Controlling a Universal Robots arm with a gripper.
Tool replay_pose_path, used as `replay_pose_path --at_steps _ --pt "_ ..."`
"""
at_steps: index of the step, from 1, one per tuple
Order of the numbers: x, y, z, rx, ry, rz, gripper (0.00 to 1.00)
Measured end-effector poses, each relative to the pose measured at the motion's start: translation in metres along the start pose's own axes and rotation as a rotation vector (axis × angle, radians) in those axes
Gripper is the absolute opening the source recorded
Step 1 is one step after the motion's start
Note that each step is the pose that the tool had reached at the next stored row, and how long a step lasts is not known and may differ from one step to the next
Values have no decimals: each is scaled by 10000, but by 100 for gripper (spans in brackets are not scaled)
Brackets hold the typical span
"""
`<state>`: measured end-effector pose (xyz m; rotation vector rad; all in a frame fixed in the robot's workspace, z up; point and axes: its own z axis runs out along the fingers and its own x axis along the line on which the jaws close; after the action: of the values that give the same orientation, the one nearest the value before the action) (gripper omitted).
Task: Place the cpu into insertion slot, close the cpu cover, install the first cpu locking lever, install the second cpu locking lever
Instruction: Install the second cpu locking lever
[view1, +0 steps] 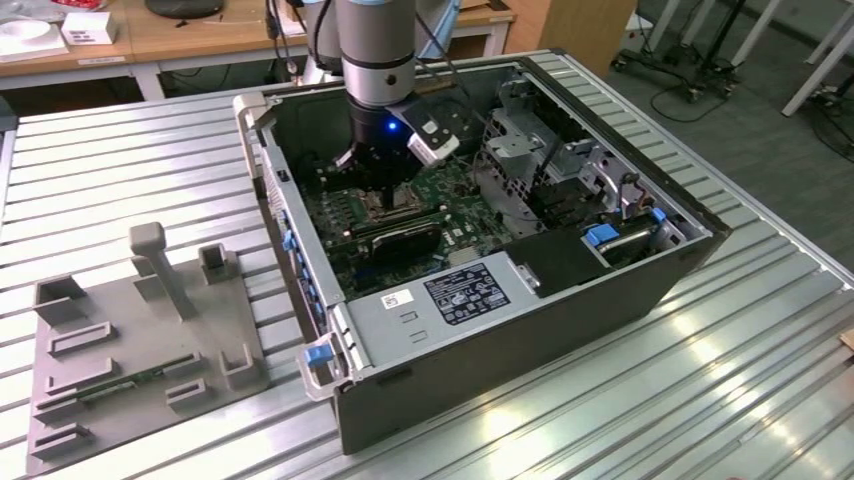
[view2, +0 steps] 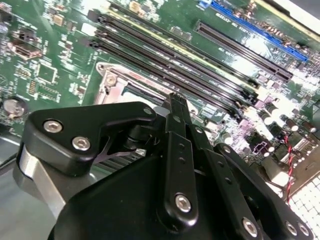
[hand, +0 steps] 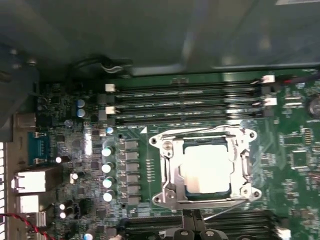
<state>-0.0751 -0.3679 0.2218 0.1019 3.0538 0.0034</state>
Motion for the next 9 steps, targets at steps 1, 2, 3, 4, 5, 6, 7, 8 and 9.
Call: replay_pose_path --at_steps 1,2,3,4,5,6,7,8,9 --pt "11 -1 12 0 0 1 11" --pt "20 -1 25 -1 -1 1 11" --pt "27 -2 37 0 0 2 11" --pt "34 -2 48 2 0 3 11" --pt "42 -3 61 0 0 4 11" --pt "51 -3 73 0 0 5 11" --pt "59 -4 84 1 0 7 11" --pt "69 -5 93 1 0 9 11" --pt "75 -6 97 1 0 10 11"
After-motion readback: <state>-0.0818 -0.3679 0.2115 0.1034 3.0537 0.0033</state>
